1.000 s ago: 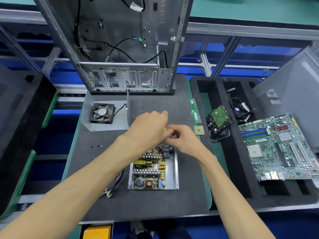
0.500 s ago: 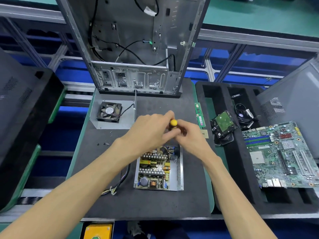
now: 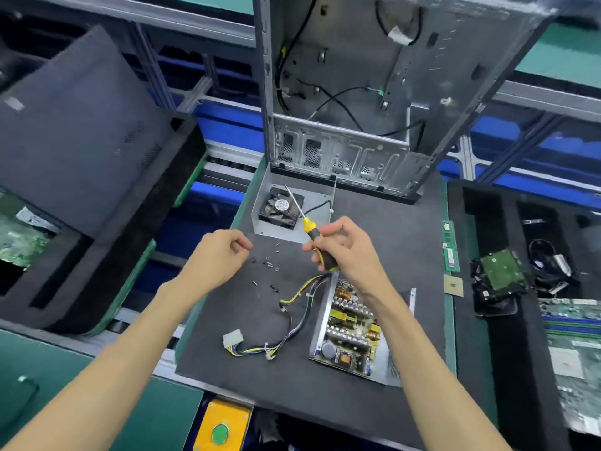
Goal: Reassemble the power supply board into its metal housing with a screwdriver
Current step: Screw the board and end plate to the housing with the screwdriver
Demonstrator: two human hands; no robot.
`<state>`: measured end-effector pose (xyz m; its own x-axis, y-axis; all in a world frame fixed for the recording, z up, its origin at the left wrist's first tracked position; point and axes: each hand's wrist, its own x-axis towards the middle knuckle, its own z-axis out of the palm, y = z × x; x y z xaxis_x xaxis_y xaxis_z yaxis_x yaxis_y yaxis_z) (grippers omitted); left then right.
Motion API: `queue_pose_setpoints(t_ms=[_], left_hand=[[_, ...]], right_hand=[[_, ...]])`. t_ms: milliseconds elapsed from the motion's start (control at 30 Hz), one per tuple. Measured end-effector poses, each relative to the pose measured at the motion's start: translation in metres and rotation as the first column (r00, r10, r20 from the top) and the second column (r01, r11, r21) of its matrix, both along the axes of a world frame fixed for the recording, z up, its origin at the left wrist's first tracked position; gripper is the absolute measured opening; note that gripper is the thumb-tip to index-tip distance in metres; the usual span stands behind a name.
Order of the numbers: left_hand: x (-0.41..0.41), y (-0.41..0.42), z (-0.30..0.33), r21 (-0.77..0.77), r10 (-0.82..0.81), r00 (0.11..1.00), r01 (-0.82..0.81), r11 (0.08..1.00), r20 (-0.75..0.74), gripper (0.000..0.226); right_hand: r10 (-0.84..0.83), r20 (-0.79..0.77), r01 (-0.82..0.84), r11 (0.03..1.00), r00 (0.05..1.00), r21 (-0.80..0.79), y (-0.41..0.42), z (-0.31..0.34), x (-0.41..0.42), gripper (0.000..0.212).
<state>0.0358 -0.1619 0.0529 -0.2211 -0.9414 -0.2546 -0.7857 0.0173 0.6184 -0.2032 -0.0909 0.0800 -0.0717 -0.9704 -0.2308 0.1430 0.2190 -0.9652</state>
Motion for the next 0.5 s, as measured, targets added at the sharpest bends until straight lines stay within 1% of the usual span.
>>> queue_pose_setpoints(t_ms=[100,200,267,333,400,500], left_hand=[[0.012,0.006,-0.020,0.010,-0.011,1.000,0.011,1.000,0.010,0.020],[0.008,0.010,-0.031,-0.021,-0.045,0.999,0.045,0.999,0.010,0.014],[0.002,0.010,-0.036,-0.061,-0.080,0.996,0.082,0.995,0.036,0.012],[-0.005,0.008,-0.040,-0.110,-0.114,0.989,0.124,0.986,0.093,0.010],[-0.011,0.006,-0.044,-0.159,-0.130,0.981,0.153,0.975,0.148,0.007],[-0.017,0.003,-0.049,-0.210,-0.145,0.971,0.184,0.960,0.188,0.006]], right_hand=[[0.048,-0.124,-0.040,0.997,0.991,0.072,-0.005,-0.012,0.020,0.011],[0.057,-0.264,-0.041,0.997,0.963,0.065,-0.007,-0.016,0.029,0.009],[0.043,-0.276,-0.029,0.998,0.960,0.055,-0.008,-0.016,0.031,0.012],[0.039,-0.272,-0.024,0.998,0.961,0.058,-0.009,-0.015,0.031,0.013],[0.047,-0.267,-0.032,0.998,0.963,0.062,-0.008,-0.014,0.030,0.013],[0.061,-0.247,-0.044,0.996,0.967,0.073,-0.009,-0.013,0.029,0.012]])
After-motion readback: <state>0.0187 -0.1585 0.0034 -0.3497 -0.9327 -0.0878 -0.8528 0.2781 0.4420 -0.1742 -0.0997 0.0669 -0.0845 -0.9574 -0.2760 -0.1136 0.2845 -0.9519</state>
